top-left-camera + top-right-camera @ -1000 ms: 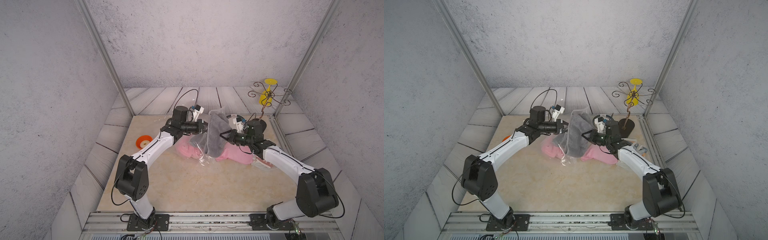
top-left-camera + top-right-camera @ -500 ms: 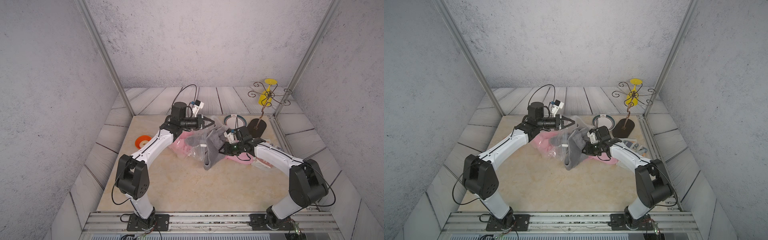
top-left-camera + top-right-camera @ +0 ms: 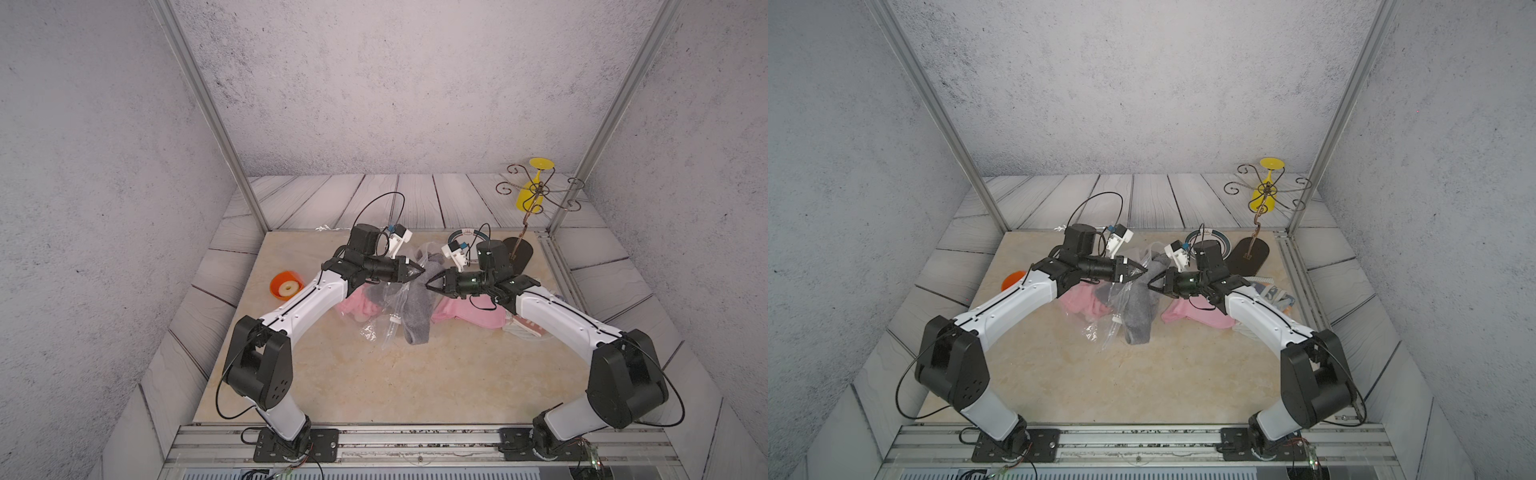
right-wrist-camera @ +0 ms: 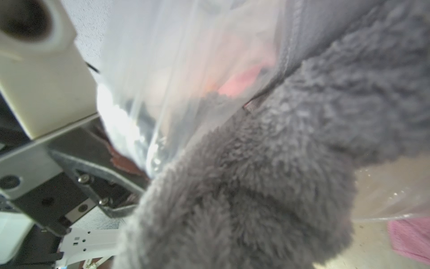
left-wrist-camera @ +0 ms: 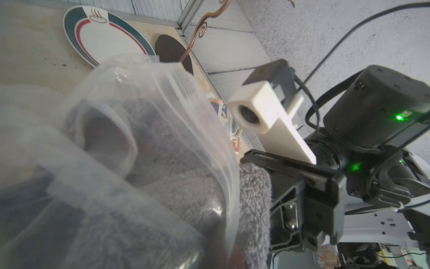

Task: Place the folded towel into the vacuum bag
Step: Place the towel in the vacuum bag.

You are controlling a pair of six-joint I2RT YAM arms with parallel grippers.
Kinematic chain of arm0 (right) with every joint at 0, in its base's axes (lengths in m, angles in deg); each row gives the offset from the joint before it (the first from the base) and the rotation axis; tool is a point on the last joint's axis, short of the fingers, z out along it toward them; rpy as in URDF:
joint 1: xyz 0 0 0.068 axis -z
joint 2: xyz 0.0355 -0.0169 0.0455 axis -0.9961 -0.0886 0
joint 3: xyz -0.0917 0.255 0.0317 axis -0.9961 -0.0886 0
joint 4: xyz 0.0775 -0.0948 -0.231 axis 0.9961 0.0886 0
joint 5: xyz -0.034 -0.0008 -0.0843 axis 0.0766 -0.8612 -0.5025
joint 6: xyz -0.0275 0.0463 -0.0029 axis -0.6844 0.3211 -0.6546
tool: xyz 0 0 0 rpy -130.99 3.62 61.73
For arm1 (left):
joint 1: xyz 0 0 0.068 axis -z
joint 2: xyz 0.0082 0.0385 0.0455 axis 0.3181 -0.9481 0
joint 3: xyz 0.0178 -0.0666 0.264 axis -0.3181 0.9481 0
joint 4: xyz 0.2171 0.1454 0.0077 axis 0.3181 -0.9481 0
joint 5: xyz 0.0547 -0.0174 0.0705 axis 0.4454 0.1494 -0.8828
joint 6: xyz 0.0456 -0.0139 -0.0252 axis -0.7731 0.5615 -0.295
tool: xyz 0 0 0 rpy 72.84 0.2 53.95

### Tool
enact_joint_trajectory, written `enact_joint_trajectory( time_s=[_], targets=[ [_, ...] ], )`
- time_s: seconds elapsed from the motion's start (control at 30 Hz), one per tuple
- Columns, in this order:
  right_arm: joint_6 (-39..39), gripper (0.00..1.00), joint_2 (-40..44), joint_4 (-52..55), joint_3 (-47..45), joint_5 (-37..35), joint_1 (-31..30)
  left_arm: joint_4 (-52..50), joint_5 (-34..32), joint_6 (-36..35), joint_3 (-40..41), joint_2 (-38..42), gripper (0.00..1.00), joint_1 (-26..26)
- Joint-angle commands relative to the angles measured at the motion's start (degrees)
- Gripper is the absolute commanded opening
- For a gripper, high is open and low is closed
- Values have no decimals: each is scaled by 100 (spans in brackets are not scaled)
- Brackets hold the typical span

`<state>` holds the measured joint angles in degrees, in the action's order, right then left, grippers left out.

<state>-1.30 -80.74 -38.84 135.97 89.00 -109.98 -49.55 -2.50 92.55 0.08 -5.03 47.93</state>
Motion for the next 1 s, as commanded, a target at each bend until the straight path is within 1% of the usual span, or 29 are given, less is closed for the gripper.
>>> enact_joint_trajectory(
  time_s=[0.0,0.13,0.2,0.37,0.47,0.53,0.6,0.67,0.73,0.77,0.83,0.9,0.97],
  targets=[
    [1073,0,-276,-2068,139,39,-15,-506,547,-479,109,190,0,276],
    [1351,0,-410,-2059,131,-822,2,-217,1179,-356,200,410,0,318],
    [1400,0,-373,-1720,116,-1446,38,-194,1379,-367,216,493,0,330],
    [1395,0,28,-750,-128,-3320,80,135,1954,-241,358,736,0,331],
    [1550,0,420,-361,-363,-4225,177,10,2080,-357,358,825,0,331],
    [1671,0,638,-321,-535,-4452,281,-171,2075,-516,358,848,0,326],
    [1680,0,739,-600,-656,-4218,374,-305,2054,-629,352,810,0,331],
    [1651,0,676,-1326,-732,-3314,479,-484,1810,-791,321,703,0,339],
    [1772,0,575,-2250,-818,-2377,510,-682,1396,-901,250,529,0,344],
    [1939,0,492,-2756,-831,-1821,511,-779,1186,-940,198,413,0,354],
    [2452,0,322,-3756,-889,-1087,515,-966,805,-1014,102,198,0,410],
    [3095,0,128,-4821,-999,-748,518,-1170,483,-1187,48,43,0,503],
    [3621,0,-107,-5515,-973,-526,513,-1336,98,-1415,42,-35,0,621]
  ],
)
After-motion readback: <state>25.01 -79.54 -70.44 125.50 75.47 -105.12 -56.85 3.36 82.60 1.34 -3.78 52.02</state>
